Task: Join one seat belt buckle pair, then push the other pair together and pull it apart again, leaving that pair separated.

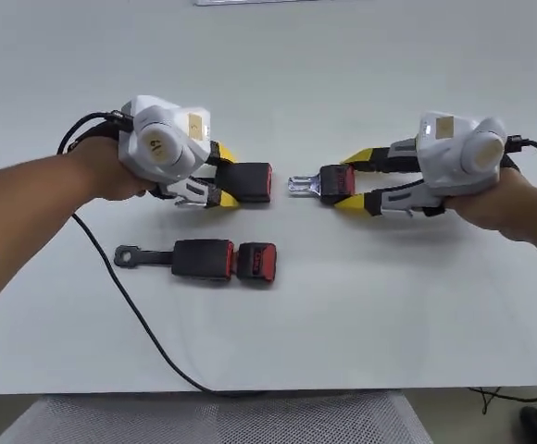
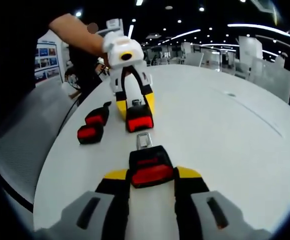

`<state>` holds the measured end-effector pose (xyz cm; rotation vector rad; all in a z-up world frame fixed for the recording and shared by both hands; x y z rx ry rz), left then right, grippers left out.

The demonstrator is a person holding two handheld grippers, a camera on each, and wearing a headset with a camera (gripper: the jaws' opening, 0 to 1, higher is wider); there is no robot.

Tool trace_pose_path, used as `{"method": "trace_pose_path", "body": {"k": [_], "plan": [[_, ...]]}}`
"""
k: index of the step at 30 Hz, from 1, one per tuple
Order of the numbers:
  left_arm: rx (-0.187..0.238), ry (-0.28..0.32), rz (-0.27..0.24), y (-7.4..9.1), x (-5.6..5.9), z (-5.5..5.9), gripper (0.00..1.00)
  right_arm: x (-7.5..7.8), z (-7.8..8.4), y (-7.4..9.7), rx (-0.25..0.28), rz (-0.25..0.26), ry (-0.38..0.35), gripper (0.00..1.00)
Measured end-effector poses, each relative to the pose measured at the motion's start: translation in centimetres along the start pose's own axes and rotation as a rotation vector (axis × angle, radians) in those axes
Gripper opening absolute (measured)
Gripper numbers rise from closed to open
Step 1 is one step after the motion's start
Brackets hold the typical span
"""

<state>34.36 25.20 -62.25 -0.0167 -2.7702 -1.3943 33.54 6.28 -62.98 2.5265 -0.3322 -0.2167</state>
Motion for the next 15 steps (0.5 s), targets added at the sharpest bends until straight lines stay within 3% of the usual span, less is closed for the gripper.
{"method": "trace_pose_path", "body": {"k": [15], "plan": [[-0.002, -0.001, 0.001, 0.0, 0.1, 0.0, 0.34, 0.0, -1.8, -2.8, 0.005, 0.02, 0.0, 0.34]]}}
Point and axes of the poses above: the centre of the closed fingertips' face, and the gripper's own axes: y roughly backward along the fingers, x roughly to its right, z roughly out of its underside, the point moved 5 cm from there along y, roughly backward along the fingers, and after that the axes turned 4 degrees about z, right-handed, at the moved point
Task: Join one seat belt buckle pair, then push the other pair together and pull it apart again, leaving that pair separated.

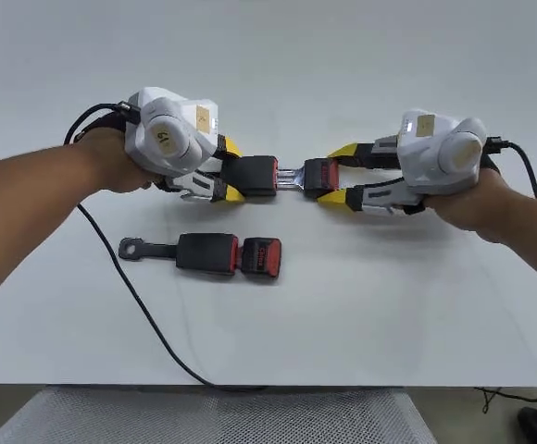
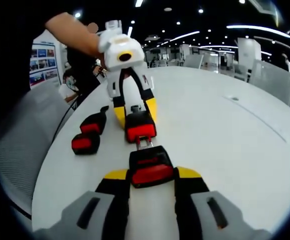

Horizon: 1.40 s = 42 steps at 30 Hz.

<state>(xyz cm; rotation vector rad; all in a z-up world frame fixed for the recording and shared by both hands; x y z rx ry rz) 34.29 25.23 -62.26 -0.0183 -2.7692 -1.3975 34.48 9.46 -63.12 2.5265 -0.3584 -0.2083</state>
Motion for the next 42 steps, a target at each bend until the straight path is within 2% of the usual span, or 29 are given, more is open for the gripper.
{"method": "trace_pose_path", "body": {"k": [3, 4, 8, 17, 18, 22, 26, 31, 42], "plan": [[-0.003, -0.006, 0.003, 0.0, 0.0, 0.0, 0.34, -0.7, -0.6, -1.1, -0.008, -0.001, 0.002, 0.34], [-0.006, -0.009, 0.005, 0.0, 0.0, -0.1, 0.34, -0.4, -0.6, -1.1, -0.02, 0.006, 0.03, 0.34], [-0.006, -0.019, 0.009, 0.0, 0.0, -0.1, 0.34, -0.2, -0.8, -1.2, -0.022, 0.011, -0.01, 0.34], [-0.029, -0.058, 0.03, -0.1, 0.0, -0.3, 0.33, -1.1, -1.6, -2.3, -0.046, 0.031, -0.013, 0.34], [-0.03, -0.059, 0.03, -0.1, 0.0, -0.4, 0.33, -1.2, -1.9, -2.8, -0.048, 0.037, -0.011, 0.34], [-0.027, -0.057, 0.029, 0.0, 0.0, -0.4, 0.33, -1.3, -1.9, -2.8, -0.055, 0.065, -0.023, 0.34], [-0.032, -0.059, 0.031, 0.1, 0.0, -0.4, 0.32, -1.6, -2.1, -3.0, -0.066, 0.114, -0.051, 0.34], [-0.029, -0.049, 0.029, 0.2, -0.1, -0.4, 0.32, -1.8, -2.0, -3.1, -0.055, 0.193, -0.108, 0.35], [-0.038, -0.048, 0.031, 0.1, -0.2, -0.4, 0.32, -2.0, -2.0, -3.1, -0.065, 0.226, -0.124, 0.36]]}}
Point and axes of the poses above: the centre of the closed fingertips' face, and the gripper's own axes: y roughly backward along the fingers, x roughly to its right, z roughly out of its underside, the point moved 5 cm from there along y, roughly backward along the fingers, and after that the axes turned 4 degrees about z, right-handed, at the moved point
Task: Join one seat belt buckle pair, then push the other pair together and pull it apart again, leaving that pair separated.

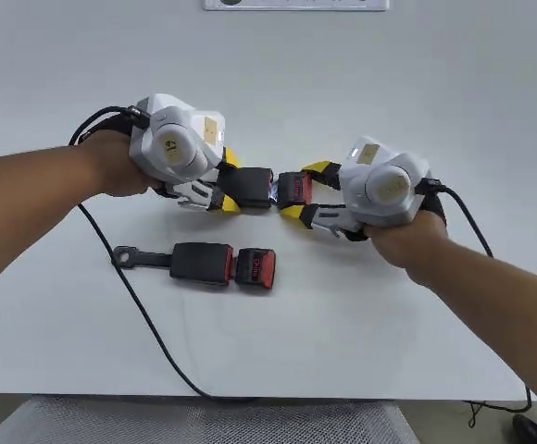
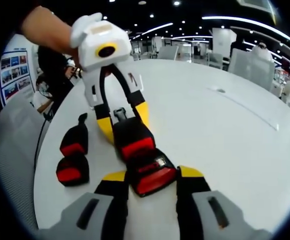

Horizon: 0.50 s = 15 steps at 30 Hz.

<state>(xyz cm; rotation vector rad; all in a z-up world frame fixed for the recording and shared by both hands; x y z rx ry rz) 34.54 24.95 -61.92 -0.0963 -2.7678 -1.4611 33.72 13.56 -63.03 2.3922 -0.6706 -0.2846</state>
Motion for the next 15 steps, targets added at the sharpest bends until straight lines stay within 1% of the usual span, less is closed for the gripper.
{"method": "trace_pose_path", "body": {"k": [15], "plan": [[-0.006, 0.008, -0.001, -0.11, 0.01, -0.02, 0.33, 0.09, 0.61, -0.03, -0.013, 0.047, -0.007, 0.37]]}}
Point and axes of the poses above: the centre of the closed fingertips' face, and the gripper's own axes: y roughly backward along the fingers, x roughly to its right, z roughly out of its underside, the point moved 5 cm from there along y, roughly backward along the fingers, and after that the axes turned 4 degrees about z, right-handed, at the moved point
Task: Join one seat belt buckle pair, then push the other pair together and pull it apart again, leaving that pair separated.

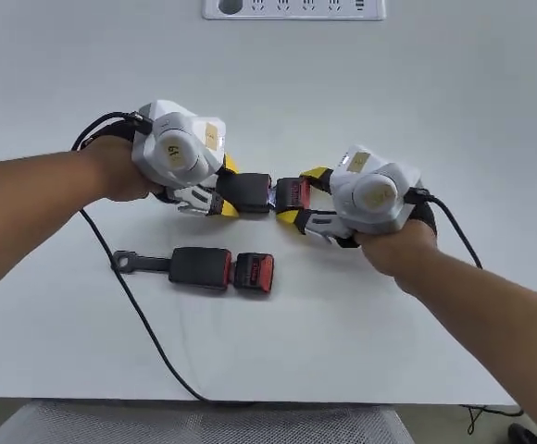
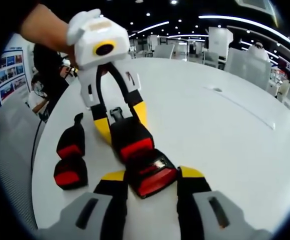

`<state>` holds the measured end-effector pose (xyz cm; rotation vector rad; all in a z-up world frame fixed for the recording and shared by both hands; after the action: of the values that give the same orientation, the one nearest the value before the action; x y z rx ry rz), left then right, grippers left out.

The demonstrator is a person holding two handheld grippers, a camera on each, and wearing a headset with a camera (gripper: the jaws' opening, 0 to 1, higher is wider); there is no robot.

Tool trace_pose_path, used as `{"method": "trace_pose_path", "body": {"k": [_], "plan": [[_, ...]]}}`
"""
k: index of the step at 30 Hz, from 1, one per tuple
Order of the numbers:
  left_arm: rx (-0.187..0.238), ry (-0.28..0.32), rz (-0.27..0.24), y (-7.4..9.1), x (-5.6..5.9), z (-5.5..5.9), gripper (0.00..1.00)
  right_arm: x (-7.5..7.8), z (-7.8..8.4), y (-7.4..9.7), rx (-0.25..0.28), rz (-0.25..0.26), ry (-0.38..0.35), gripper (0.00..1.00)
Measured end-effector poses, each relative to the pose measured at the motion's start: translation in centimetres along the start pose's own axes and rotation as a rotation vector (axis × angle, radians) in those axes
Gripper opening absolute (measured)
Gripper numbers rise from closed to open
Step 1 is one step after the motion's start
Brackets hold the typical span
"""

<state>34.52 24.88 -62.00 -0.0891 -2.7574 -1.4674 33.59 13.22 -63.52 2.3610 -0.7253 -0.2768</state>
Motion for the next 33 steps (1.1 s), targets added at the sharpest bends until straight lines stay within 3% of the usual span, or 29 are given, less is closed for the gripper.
{"method": "trace_pose_path", "body": {"k": [12, 17, 33], "plan": [[-0.002, 0.008, -0.001, 0.0, 0.1, 0.0, 0.33, 0.2, 0.2, 0.3, -0.016, -0.001, 0.024, 0.38], [0.004, 0.017, -0.005, 0.1, 0.1, 0.1, 0.34, 0.9, 0.6, 1.3, -0.021, 0.002, 0.032, 0.38], [0.01, 0.014, -0.001, 0.4, 0.0, 0.0, 0.34, 0.9, 1.5, 3.6, -0.041, -0.048, 0.113, 0.37]]}}
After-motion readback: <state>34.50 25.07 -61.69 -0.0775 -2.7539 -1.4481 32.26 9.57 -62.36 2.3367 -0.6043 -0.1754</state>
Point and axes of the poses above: the centre of the closed fingertips' face, and the gripper's own axes: y roughly backward along the fingers, x roughly to its right, z roughly out of its underside, the point moved 5 cm from there along y, roughly backward along the fingers, and after that the axes turned 4 degrees about z, right-handed, at the moved point
